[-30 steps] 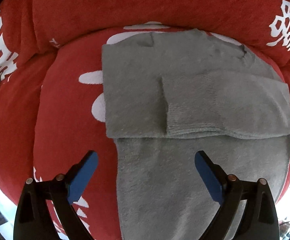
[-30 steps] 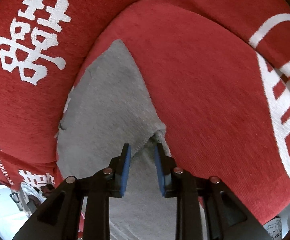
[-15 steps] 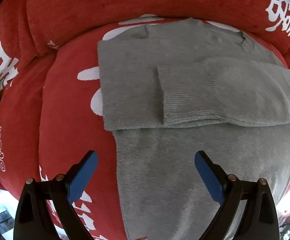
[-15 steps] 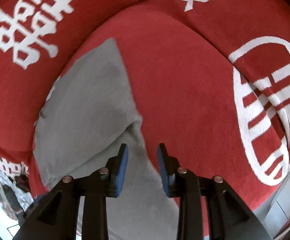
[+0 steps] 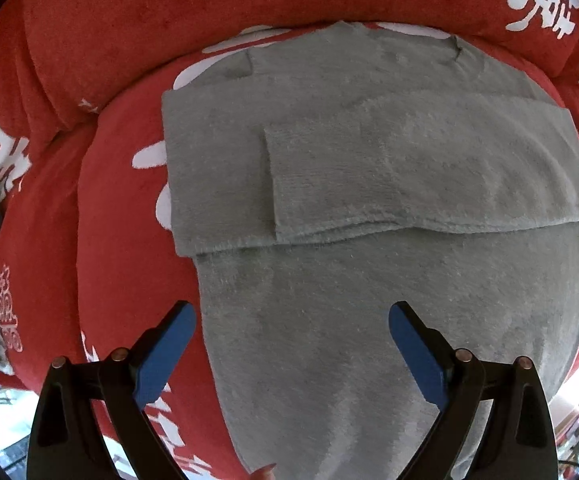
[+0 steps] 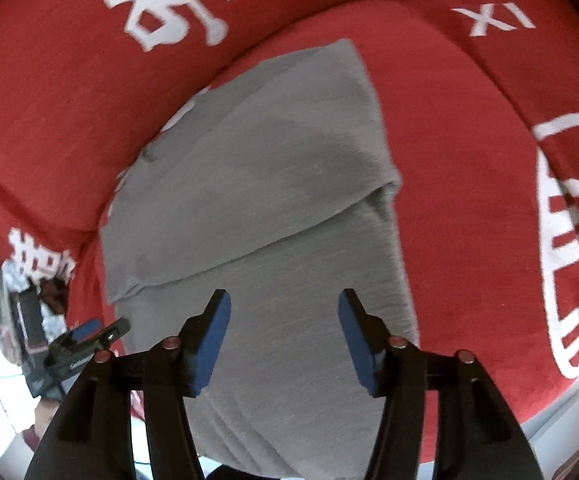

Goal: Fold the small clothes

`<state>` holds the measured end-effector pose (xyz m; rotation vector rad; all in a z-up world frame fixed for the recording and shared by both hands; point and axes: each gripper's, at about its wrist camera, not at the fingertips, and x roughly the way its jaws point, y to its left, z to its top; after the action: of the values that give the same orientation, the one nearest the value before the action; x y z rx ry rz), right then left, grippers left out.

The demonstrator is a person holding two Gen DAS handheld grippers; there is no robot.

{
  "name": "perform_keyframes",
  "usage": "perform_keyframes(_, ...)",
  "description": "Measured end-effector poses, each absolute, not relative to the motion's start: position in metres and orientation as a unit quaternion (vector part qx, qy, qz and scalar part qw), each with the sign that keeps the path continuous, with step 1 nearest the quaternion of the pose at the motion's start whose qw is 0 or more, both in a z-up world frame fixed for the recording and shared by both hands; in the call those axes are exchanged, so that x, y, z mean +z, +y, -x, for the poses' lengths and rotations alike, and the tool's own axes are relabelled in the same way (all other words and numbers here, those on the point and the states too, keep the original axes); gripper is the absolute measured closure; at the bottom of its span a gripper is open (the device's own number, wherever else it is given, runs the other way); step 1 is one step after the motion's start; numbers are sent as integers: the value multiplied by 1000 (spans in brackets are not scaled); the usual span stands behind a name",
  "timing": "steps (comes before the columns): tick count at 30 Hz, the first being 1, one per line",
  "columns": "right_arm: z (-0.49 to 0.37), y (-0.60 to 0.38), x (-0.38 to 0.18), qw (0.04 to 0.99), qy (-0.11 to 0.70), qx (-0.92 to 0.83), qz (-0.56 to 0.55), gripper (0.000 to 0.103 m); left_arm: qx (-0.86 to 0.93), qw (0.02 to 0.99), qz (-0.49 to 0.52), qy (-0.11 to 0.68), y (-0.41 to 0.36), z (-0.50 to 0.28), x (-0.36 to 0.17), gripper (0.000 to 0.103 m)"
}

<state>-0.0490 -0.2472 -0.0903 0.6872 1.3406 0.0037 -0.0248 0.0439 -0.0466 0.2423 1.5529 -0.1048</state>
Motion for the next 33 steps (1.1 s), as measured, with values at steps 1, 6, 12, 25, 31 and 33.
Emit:
perform_keyframes(1, 49, -245, -90, 729, 611, 9, -308, 42, -43, 704, -103, 701, 45, 27, -46, 6)
perform_keyframes(6, 53, -238, -99, 710, 634, 57, -301, 42, -18, 688, -56, 723, 59, 47, -50, 6)
perform_keyframes(12, 79, -226, -116, 679, 667, 96, -292, 42, -28, 673, -13, 739, 78, 87, -52, 6)
perform_keyframes(25, 190, -195, -163, 604, 750, 103, -249, 42, -52, 650, 35, 758, 147, 188, -66, 6)
perform_keyframes(31, 228, -186, -197, 595, 768, 83, -219, 42, -60, 627, 63, 774, 161, 233, -92, 6)
perform_keyframes(33, 233, -184, -205, 600, 768, 79, -210, 42, -61, 617, 73, 781, 161, 243, -105, 6)
